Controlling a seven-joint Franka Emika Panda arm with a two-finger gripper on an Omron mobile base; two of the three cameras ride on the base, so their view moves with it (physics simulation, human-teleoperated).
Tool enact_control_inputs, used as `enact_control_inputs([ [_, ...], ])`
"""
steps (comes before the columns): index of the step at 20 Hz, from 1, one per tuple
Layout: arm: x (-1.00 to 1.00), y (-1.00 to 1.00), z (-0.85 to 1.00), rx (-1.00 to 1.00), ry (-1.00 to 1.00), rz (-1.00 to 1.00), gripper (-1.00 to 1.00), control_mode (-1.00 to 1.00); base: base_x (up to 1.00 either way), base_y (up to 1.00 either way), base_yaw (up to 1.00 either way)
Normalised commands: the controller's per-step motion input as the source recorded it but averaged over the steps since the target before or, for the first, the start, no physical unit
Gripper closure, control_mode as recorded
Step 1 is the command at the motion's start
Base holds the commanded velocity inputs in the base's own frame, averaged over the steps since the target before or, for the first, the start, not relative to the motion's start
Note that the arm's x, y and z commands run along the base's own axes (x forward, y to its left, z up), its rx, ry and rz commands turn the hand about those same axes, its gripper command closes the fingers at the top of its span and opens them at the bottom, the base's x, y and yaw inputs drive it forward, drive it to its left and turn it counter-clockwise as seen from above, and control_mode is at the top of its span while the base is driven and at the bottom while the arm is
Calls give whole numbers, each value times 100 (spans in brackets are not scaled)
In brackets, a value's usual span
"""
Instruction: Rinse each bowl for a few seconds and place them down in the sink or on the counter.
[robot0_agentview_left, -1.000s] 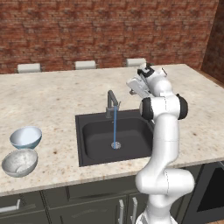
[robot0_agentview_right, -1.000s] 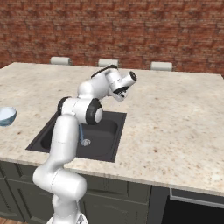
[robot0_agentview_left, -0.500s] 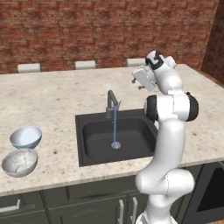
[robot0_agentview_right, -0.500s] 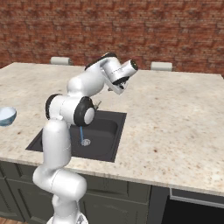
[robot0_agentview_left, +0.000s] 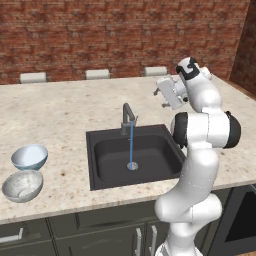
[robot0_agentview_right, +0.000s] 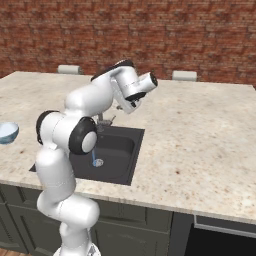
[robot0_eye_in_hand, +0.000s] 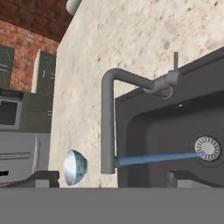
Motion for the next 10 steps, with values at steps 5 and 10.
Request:
enact_control_inputs([
  [5,-84,53,0,2,3,-3,-100,-100,0,0,0],
  [10,-70,76,-7,-13,13,-1,-100,-100,0,0,0],
])
